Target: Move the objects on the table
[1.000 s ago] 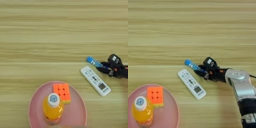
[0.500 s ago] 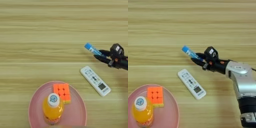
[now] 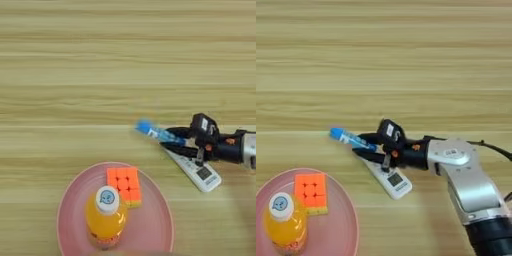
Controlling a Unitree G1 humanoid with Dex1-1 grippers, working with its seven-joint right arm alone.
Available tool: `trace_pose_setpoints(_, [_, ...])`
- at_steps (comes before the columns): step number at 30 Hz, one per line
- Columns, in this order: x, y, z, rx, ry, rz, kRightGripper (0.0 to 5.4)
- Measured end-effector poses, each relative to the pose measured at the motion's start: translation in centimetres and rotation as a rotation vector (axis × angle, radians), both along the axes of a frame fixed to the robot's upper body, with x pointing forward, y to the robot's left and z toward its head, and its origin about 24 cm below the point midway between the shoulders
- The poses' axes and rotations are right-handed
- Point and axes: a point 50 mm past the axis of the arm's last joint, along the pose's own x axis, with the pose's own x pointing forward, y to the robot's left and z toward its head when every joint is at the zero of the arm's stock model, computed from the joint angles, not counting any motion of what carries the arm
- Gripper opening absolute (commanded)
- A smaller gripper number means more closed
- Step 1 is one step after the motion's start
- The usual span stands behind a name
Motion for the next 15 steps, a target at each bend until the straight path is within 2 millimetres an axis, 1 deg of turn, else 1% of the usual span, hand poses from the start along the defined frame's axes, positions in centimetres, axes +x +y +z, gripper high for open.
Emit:
trace_pose_setpoints(7, [-0.9, 1.7, -1.8, -0.018, 0.065, 0.062, 1.40])
trace_pose_setpoints(13, [-1.1, 1.8, -2.6, -0.058, 0.083, 0.069, 1.40])
trace_pose_setpoints(15, [-1.1, 1.9, -2.7, -0.063, 0.077, 0.081, 1.65])
